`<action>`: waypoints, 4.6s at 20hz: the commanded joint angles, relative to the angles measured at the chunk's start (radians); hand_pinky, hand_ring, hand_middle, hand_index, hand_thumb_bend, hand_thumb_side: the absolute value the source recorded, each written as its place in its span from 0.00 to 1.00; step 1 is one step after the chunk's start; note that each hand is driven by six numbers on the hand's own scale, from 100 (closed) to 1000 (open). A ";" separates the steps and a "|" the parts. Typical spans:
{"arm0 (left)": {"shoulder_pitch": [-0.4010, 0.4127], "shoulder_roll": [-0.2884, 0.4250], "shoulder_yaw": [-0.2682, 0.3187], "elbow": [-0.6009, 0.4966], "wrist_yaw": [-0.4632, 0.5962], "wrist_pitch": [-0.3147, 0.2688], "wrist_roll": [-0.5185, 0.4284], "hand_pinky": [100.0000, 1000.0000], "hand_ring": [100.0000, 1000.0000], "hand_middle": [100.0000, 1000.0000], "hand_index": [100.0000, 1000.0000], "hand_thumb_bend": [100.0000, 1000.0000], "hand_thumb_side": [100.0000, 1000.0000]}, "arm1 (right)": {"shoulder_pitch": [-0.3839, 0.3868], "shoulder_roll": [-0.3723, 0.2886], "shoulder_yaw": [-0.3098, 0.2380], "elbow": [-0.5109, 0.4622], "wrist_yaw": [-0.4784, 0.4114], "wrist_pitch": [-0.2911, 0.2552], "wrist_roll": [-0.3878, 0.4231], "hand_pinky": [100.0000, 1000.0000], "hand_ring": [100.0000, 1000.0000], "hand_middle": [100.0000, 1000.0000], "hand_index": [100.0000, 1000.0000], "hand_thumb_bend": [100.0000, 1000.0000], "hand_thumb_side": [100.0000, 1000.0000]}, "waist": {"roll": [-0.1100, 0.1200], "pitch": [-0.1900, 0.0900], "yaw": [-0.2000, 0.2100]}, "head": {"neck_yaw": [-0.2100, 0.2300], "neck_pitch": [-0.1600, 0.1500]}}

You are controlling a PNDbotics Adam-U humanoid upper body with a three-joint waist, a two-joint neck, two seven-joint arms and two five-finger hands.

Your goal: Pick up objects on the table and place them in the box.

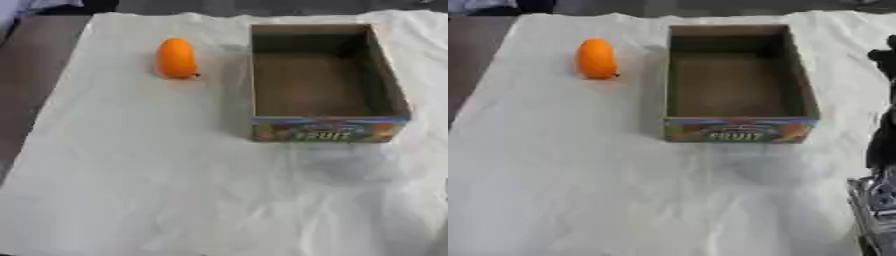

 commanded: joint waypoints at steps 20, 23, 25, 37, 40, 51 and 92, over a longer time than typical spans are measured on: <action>-0.453 0.366 -0.184 0.185 -0.442 0.197 -0.489 0.41 0.61 0.58 0.86 0.09 0.52 | 0.002 -0.040 0.006 -0.020 -0.014 0.005 0.019 0.83 0.72 0.56 0.76 0.00 0.99 | 0.022 -0.033 -0.034 | 0.026 0.010; -0.526 0.343 -0.217 0.291 -0.494 0.149 -0.550 0.45 0.62 0.60 0.90 0.12 0.56 | 0.004 -0.041 0.009 -0.020 -0.013 0.007 0.022 0.83 0.72 0.56 0.76 0.00 0.99 | 0.027 -0.031 -0.043 | 0.032 0.009; -0.567 0.322 -0.234 0.359 -0.530 0.122 -0.577 0.47 0.63 0.61 0.92 0.16 0.59 | 0.005 -0.042 0.013 -0.020 -0.013 0.008 0.025 0.83 0.72 0.56 0.76 0.00 0.99 | 0.029 -0.030 -0.047 | 0.034 0.008; -0.748 0.160 -0.276 0.744 -0.751 -0.028 -0.686 0.58 0.62 0.65 0.94 0.48 0.87 | 0.003 -0.042 0.026 -0.020 -0.017 0.011 0.041 0.83 0.72 0.56 0.76 0.00 0.99 | 0.033 -0.022 -0.077 | 0.055 -0.006; -0.764 0.127 -0.277 0.806 -0.796 -0.055 -0.724 0.61 0.62 0.67 0.96 0.66 0.92 | 0.003 -0.040 0.029 -0.020 -0.018 0.012 0.045 0.83 0.72 0.56 0.76 0.00 0.98 | 0.033 -0.018 -0.084 | 0.058 -0.009; -0.778 0.062 -0.238 0.953 -0.894 -0.087 -0.809 0.62 0.66 0.72 1.00 0.78 0.72 | 0.001 -0.028 0.036 -0.020 -0.019 0.024 0.054 0.83 0.72 0.56 0.76 0.00 0.99 | 0.035 -0.006 -0.106 | 0.071 -0.022; -0.795 0.015 -0.168 1.085 -0.734 0.106 -0.608 0.45 0.57 0.70 0.64 0.11 0.00 | -0.017 0.006 0.067 -0.020 -0.020 0.086 0.067 0.84 0.71 0.54 0.75 0.00 0.98 | 0.045 0.053 -0.164 | 0.108 -0.060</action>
